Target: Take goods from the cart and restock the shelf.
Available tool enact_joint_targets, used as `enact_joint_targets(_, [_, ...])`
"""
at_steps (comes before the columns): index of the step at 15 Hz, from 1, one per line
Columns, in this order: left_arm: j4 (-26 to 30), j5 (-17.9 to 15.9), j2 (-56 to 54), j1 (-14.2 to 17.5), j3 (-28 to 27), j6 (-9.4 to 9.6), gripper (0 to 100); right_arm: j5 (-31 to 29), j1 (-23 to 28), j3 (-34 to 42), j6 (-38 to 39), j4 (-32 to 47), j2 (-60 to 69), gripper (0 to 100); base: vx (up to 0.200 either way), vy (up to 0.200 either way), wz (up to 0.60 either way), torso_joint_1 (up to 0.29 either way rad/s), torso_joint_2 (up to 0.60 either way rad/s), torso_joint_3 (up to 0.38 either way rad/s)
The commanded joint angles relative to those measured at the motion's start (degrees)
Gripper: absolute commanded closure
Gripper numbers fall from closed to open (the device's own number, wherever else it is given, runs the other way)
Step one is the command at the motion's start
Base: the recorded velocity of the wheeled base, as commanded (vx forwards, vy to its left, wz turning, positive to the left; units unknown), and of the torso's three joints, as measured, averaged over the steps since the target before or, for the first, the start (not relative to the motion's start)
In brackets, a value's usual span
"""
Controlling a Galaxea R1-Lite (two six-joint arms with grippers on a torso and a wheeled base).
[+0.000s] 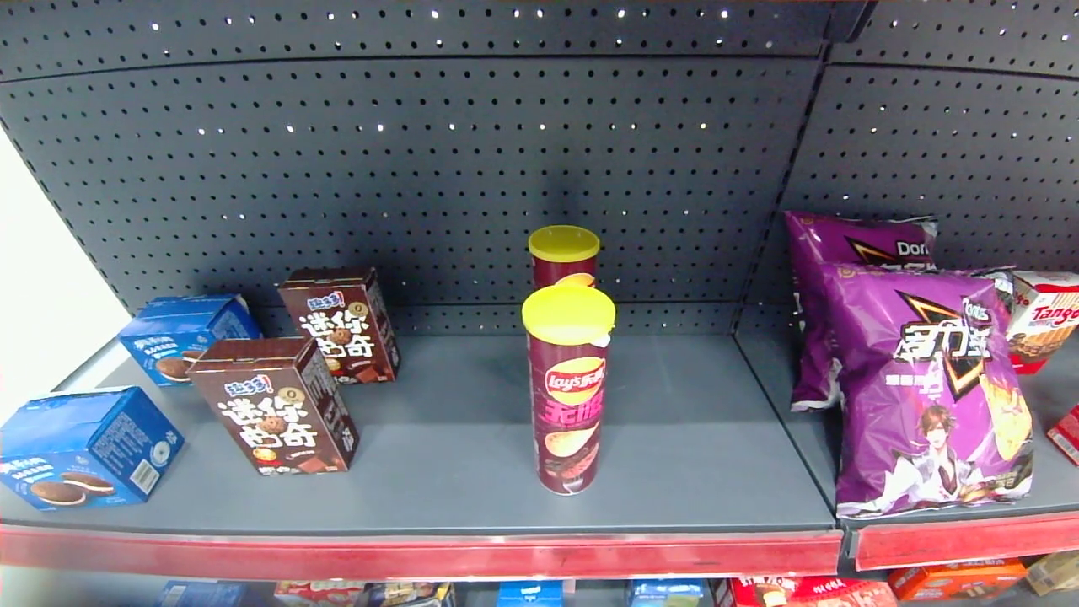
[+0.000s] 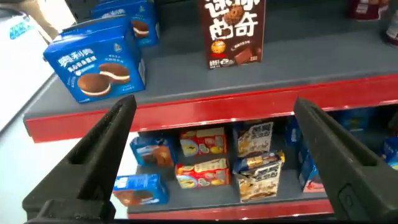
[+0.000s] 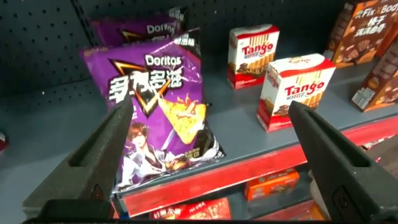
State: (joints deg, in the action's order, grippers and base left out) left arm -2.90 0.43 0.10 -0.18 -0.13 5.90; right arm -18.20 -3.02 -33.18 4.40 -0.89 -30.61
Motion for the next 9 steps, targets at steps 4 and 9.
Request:
enact_joint_targets(4, [2.81,5.37,-0.10,0.18,0.13,-5.02,0,0.01,0.21,-1.89,-0.01,0.71,1.26,0,0.000,0.000,0.00,0.000,0.00,0.000])
enact_joint_targets(9, [2.90,1.51,-0.10,0.09,-0.04,-7.31,0,0.01,1.00,-1.36,-0.01,2.56,2.49,0,0.000,0.000,0.00,0.000,0.00,0.000])
